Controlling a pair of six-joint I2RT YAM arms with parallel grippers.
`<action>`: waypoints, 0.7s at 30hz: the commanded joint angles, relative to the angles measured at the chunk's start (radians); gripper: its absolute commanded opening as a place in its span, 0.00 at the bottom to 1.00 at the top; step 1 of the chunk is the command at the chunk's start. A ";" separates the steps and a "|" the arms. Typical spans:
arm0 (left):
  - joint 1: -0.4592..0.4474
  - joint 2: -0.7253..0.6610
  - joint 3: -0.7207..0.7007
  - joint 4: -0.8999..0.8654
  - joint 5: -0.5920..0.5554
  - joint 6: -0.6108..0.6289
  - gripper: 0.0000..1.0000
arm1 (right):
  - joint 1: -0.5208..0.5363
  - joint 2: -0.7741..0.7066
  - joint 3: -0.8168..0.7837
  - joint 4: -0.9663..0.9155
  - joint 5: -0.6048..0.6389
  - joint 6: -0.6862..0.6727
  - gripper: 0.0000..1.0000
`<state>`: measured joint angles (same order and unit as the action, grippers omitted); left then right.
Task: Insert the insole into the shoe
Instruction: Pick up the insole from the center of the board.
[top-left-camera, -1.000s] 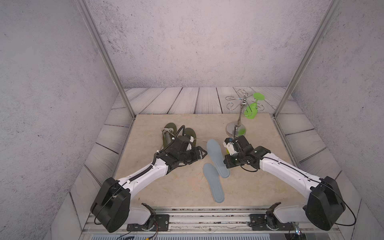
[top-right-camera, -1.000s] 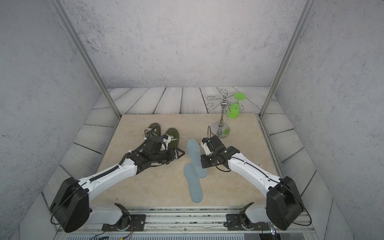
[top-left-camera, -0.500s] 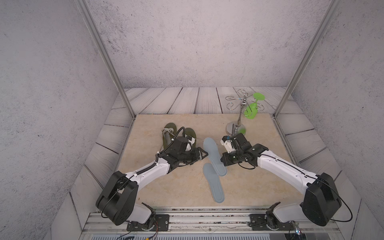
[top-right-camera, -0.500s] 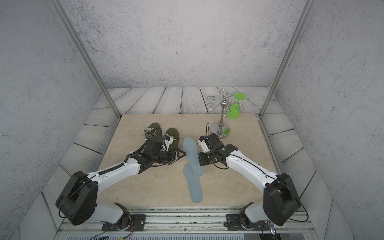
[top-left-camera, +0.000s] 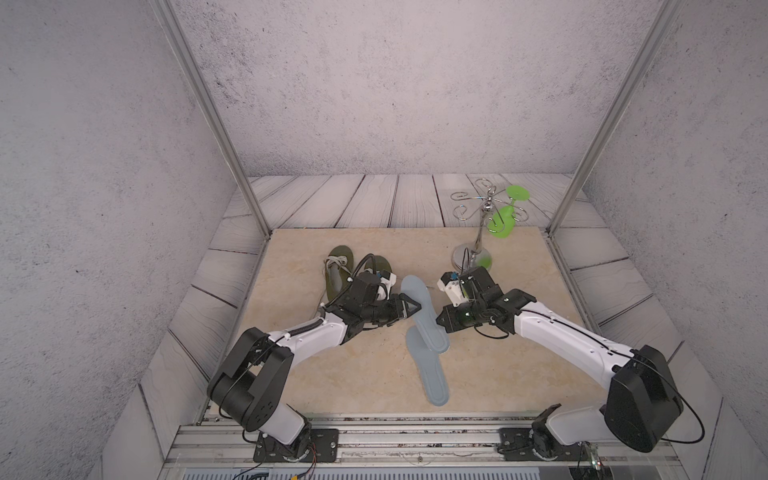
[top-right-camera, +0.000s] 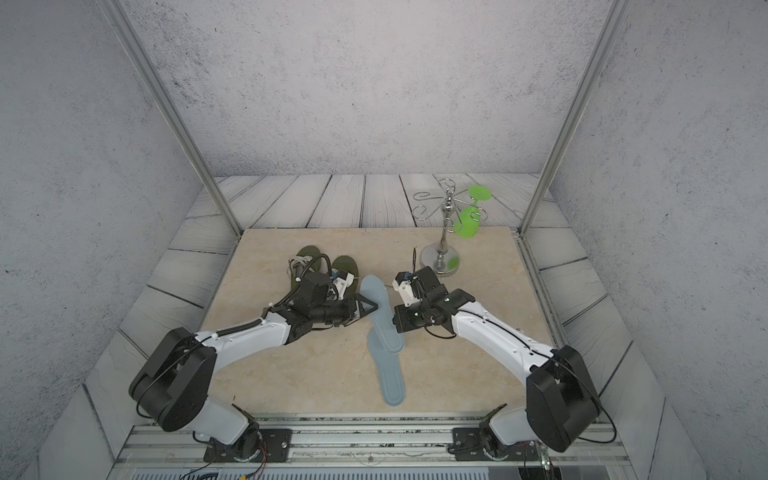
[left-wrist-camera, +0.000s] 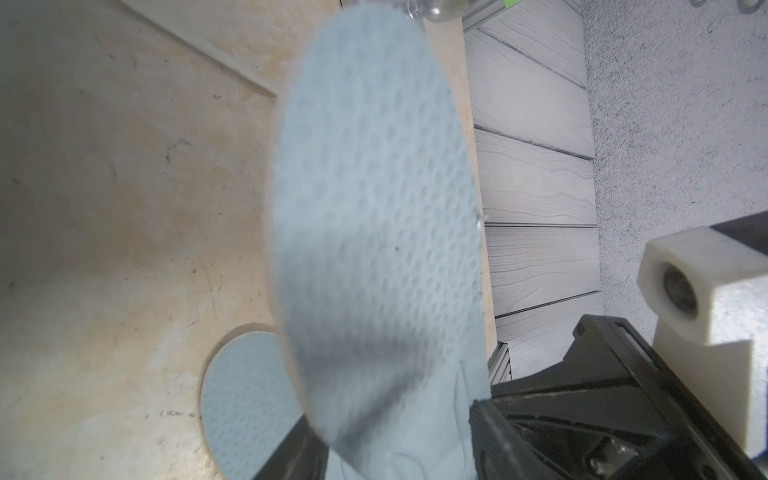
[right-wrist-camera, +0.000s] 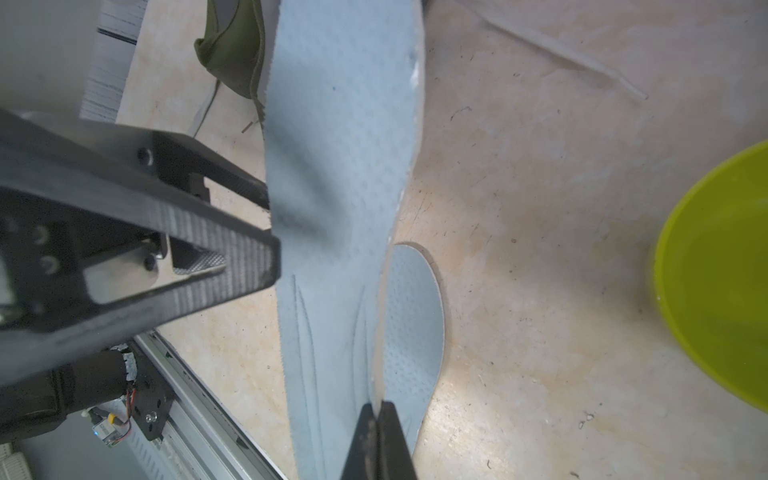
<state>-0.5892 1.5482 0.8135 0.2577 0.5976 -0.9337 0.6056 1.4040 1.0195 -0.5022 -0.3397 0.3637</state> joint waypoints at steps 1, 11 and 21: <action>0.008 0.022 0.000 0.086 0.024 -0.023 0.51 | 0.002 0.015 -0.007 0.019 -0.039 -0.005 0.00; 0.006 0.033 0.009 0.109 0.022 -0.045 0.04 | 0.002 0.009 -0.023 0.041 -0.027 -0.041 0.28; 0.011 0.067 -0.020 0.260 -0.036 -0.398 0.00 | 0.024 -0.112 -0.004 -0.008 0.108 -0.134 0.85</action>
<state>-0.5861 1.5829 0.8101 0.3710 0.5713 -1.1381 0.6155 1.3571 1.0000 -0.4759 -0.3248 0.2798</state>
